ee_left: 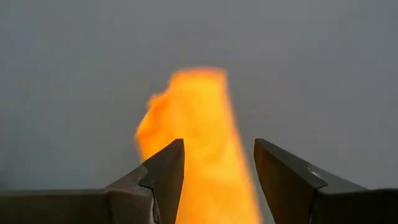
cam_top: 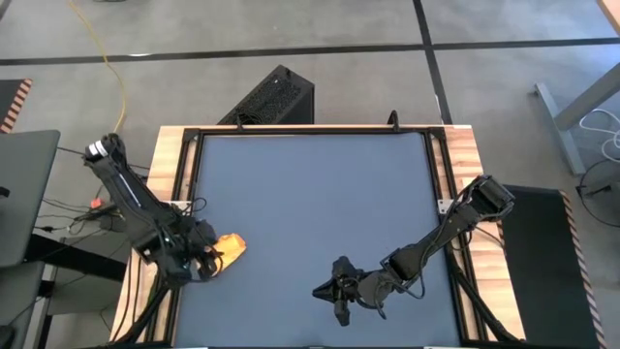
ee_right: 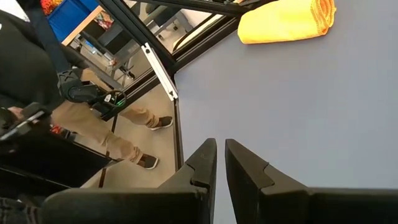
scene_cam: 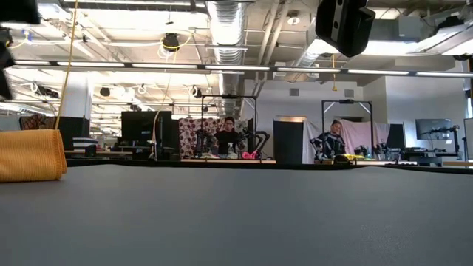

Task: Roll towel
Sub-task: Move the yellow towel to the middle left of the table

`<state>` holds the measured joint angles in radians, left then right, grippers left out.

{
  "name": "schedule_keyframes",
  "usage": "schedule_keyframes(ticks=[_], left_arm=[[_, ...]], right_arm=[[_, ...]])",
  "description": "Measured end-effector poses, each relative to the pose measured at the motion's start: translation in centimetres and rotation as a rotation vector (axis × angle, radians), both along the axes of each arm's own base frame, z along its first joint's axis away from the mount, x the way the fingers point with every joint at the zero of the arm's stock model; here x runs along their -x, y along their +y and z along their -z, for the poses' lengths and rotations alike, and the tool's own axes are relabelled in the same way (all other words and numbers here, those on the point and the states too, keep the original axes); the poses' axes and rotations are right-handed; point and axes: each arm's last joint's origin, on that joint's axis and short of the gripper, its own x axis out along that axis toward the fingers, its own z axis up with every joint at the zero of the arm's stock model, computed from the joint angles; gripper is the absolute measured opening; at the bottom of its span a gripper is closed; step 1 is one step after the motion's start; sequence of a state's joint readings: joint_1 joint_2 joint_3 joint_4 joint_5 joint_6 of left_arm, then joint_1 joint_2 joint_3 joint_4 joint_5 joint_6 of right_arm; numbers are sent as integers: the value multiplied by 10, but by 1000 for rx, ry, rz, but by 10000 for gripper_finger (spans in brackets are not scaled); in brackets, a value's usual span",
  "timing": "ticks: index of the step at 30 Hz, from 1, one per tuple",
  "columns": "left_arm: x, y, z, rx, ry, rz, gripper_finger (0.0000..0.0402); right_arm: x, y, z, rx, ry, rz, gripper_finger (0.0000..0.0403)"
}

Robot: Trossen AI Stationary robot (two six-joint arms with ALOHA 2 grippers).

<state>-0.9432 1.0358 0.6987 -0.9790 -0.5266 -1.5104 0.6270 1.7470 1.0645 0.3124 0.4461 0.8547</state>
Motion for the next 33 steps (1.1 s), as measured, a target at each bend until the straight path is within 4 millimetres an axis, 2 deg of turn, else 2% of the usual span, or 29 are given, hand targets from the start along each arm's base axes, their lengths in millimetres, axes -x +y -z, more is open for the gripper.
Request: schedule_keyframes(ticks=[3,6,12,19,26,29,33], left_arm=[[-6,-2,-10,3,-153,40,179],[-21,-4,-11,-10,-177,98,169],[-61,4,12,-22,6,201,108],[-89,33,39,-47,218,222,8],[-90,62,47,-110,385,167,2],[-83,77,49,-121,476,47,1],[-72,88,61,-73,550,-42,0]], right_arm=[[0,0,0,1,1,-1,62],[0,0,0,4,2,-1,62],[0,0,0,5,3,-1,62],[0,0,0,1,4,0,62],[3,4,0,-1,4,-12,62],[5,7,0,-6,5,-20,62],[8,11,1,-6,6,-32,62]])
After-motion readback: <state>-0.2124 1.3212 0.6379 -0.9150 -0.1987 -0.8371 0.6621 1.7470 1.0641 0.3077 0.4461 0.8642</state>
